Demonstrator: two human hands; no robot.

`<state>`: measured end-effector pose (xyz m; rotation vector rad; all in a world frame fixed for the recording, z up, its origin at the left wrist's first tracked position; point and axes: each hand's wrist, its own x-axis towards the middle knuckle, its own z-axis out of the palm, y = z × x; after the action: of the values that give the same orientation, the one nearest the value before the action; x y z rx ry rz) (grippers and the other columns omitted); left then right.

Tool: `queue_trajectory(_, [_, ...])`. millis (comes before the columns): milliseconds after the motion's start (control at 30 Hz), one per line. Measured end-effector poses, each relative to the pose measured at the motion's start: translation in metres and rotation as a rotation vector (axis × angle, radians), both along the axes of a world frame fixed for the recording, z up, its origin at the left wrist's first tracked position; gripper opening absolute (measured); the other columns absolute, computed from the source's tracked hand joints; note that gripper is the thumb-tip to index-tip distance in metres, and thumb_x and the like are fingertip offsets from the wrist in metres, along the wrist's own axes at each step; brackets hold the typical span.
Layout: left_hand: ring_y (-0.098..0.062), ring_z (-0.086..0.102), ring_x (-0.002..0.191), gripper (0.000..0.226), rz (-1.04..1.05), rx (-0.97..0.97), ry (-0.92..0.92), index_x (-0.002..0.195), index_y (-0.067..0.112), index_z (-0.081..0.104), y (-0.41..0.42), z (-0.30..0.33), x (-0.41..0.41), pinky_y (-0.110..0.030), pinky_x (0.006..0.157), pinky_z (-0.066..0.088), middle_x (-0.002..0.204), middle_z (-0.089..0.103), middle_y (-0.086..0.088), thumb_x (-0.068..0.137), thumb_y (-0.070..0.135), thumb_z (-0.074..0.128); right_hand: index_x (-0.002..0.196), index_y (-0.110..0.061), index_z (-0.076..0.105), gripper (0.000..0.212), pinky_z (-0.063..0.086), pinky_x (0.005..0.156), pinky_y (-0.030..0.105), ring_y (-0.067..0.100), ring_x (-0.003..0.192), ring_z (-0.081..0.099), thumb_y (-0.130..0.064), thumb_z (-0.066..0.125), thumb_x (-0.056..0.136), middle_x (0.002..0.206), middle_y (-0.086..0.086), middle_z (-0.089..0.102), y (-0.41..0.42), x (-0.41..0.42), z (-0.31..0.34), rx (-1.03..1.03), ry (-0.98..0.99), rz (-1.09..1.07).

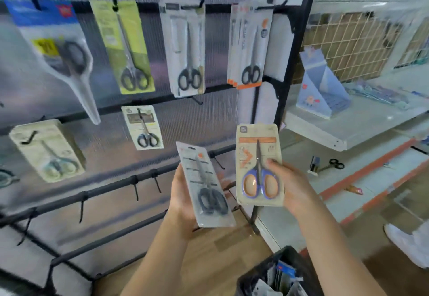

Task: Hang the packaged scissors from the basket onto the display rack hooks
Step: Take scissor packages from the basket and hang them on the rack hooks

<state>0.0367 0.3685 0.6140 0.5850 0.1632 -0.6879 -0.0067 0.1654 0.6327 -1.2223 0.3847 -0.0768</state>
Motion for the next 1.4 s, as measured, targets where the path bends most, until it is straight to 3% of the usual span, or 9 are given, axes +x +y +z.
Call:
queue_trajectory(167, [-0.031, 0.059, 0.085, 0.065, 0.161, 0.064, 0.034, 0.105, 0.014, 0.068, 0.035, 0.005, 0.005, -0.044, 0.082, 0.047, 0.099, 0.064, -0.015, 0.081, 0.068, 0.043, 0.1, -0.007, 0.069, 0.02, 0.054, 0.066, 0.031, 0.022, 0.071, 0.071, -0.02, 0.057, 0.092, 0.086, 0.012, 0.074, 0.033, 0.01, 0.016, -0.023, -0.011, 0.047])
queue_trajectory(267, [-0.032, 0.06, 0.081, 0.048, 0.091, 0.109, -0.04, 0.109, 0.01, 0.064, 0.044, 0.017, 0.007, -0.044, 0.073, 0.053, 0.095, 0.062, -0.016, 0.082, 0.049, 0.056, 0.098, -0.008, 0.068, 0.018, 0.054, 0.058, 0.028, 0.021, 0.07, 0.071, -0.02, 0.056, 0.092, 0.083, 0.01, 0.074, 0.036, 0.011, 0.024, -0.035, -0.057, 0.048])
queue_trajectory(367, [-0.033, 0.068, 0.069, 0.034, 0.033, 0.152, -0.16, 0.087, 0.003, 0.073, 0.039, 0.032, 0.006, -0.044, 0.061, 0.058, 0.083, 0.069, -0.02, 0.09, 0.028, 0.05, 0.099, -0.01, 0.067, 0.016, 0.053, 0.05, 0.024, 0.017, 0.067, 0.071, -0.019, 0.055, 0.093, 0.079, 0.006, 0.074, 0.033, 0.012, 0.034, -0.026, -0.131, 0.025])
queue_trajectory(533, [-0.03, 0.071, 0.077, 0.025, 0.048, 0.336, -0.347, 0.105, 0.002, 0.065, 0.028, 0.055, 0.014, -0.038, 0.062, 0.058, 0.093, 0.072, -0.019, 0.089, 0.019, 0.054, 0.103, -0.011, 0.068, 0.021, 0.053, 0.088, 0.043, 0.025, 0.089, 0.07, -0.024, 0.058, 0.09, 0.096, 0.01, 0.073, 0.018, 0.028, 0.06, -0.108, -0.209, -0.02])
queue_trajectory(733, [-0.007, 0.07, 0.062, 0.016, 0.217, 0.536, -0.559, 0.093, 0.012, 0.064, 0.016, 0.086, 0.026, -0.015, 0.047, 0.05, 0.077, 0.075, 0.0, 0.096, 0.016, 0.049, 0.1, -0.013, 0.069, 0.018, 0.053, 0.089, 0.047, 0.03, 0.094, 0.068, -0.024, 0.064, 0.087, 0.099, 0.011, 0.073, -0.002, 0.056, 0.093, -0.209, -0.277, -0.038])
queue_trajectory(867, [-0.015, 0.067, 0.094, 0.015, 0.302, 0.62, -0.607, 0.097, 0.018, 0.068, 0.019, 0.095, 0.036, -0.03, 0.085, 0.049, 0.087, 0.075, 0.006, 0.085, 0.025, 0.062, 0.098, -0.014, 0.069, 0.013, 0.052, 0.089, 0.046, 0.032, 0.095, 0.067, -0.019, 0.061, 0.089, 0.098, 0.011, 0.073, -0.008, 0.077, 0.103, -0.184, -0.283, 0.011])
queue_trajectory(1033, [-0.022, 0.066, 0.102, 0.028, 0.354, 0.631, -0.572, 0.105, 0.015, 0.069, 0.035, 0.086, 0.03, -0.044, 0.103, 0.041, 0.102, 0.073, -0.003, 0.082, 0.028, 0.062, 0.1, -0.011, 0.069, 0.018, 0.05, 0.092, 0.05, 0.031, 0.094, 0.068, -0.022, 0.06, 0.089, 0.097, 0.011, 0.073, 0.009, 0.1, 0.094, -0.187, -0.271, 0.145])
queue_trajectory(1200, [-0.026, 0.071, 0.09, 0.026, 0.477, 0.669, -0.423, 0.108, 0.007, 0.068, 0.078, 0.059, 0.008, -0.034, 0.073, 0.056, 0.102, 0.072, -0.013, 0.089, 0.02, 0.057, 0.098, -0.011, 0.068, 0.016, 0.053, 0.088, 0.048, 0.028, 0.088, 0.07, -0.024, 0.062, 0.089, 0.09, 0.008, 0.074, 0.063, 0.116, 0.067, -0.223, -0.233, 0.334])
queue_trajectory(1400, [-0.039, 0.065, 0.1, 0.038, 0.726, 0.655, -0.211, 0.11, 0.004, 0.068, 0.152, 0.029, -0.03, -0.052, 0.093, 0.048, 0.106, 0.07, -0.02, 0.078, 0.025, 0.064, 0.099, -0.013, 0.065, 0.01, 0.054, 0.066, 0.031, 0.018, 0.08, 0.071, -0.015, 0.058, 0.092, 0.088, 0.002, 0.074, 0.156, 0.116, 0.031, -0.242, -0.186, 0.572])
